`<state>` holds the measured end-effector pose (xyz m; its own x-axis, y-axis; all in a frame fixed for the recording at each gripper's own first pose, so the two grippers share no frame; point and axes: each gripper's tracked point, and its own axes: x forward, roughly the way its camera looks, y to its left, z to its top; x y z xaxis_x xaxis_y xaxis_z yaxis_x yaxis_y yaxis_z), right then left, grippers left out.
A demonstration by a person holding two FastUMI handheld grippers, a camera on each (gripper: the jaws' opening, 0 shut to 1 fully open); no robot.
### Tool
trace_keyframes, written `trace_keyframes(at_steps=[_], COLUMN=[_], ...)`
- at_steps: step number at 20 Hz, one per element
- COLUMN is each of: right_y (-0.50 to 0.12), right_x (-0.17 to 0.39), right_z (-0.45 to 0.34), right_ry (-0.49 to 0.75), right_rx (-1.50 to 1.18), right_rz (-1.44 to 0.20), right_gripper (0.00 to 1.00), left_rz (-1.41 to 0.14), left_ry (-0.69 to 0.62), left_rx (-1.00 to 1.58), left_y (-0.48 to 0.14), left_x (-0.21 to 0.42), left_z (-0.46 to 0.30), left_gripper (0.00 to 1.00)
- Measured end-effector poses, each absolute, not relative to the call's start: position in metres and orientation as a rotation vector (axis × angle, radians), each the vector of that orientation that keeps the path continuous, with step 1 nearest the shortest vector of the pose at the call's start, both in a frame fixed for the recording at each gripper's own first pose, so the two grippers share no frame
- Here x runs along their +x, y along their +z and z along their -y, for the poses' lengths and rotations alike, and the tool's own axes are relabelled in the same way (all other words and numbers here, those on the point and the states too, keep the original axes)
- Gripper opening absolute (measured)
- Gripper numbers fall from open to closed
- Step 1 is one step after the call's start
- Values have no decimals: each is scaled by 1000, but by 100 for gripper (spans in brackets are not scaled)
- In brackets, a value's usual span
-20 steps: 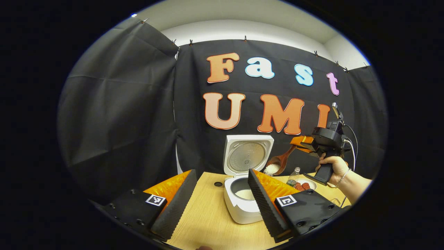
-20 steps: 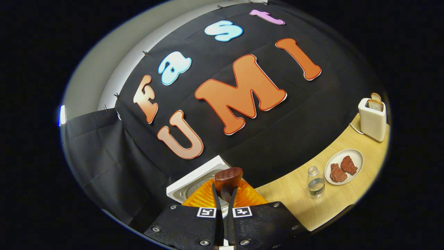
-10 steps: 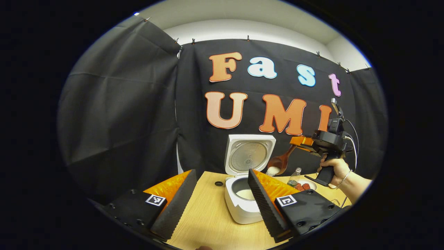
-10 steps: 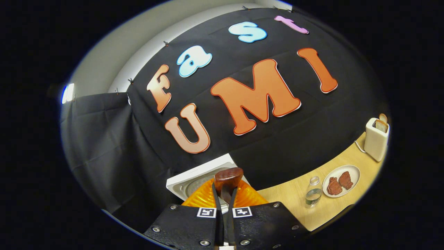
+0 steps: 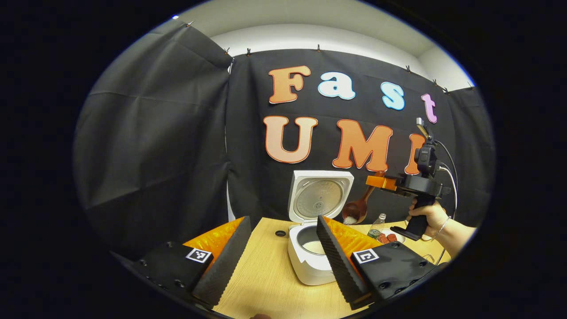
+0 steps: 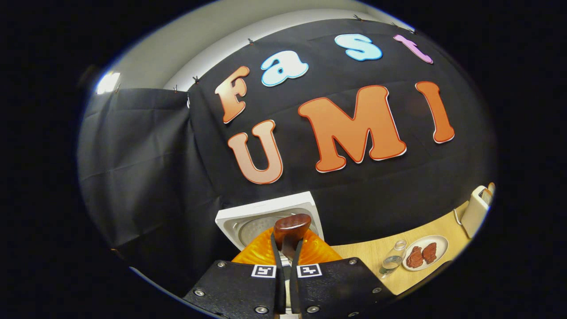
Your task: Close the left gripper, press the button to open the rice cooker; take a wooden spoon from the chopstick holder with the right hand, scoop a spoonful of rice and pour it into the rice cooker, then put the wooden spoon back into the chopstick holder.
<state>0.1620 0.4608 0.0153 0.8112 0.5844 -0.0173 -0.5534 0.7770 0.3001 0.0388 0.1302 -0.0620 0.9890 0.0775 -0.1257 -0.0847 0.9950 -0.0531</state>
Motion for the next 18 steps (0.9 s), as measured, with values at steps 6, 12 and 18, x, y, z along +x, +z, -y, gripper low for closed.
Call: trace_keyframes(at_steps=[6,12,18], right_y=[20,22,31], right_x=[147,137,126], right_z=[-474,-483,-457], right_ry=[687,727,688], right_rx=[128,15,59], right_rz=[-40,0,5], right_gripper=[3,3,3], left_rz=[-124,-125,-113], left_ry=[84,91,87], left_rx=[-53,-54,-60], left_y=[-62,-63,-57], left_x=[37,33,27], left_z=[-128,-128,-124], left_gripper=[100,100,100])
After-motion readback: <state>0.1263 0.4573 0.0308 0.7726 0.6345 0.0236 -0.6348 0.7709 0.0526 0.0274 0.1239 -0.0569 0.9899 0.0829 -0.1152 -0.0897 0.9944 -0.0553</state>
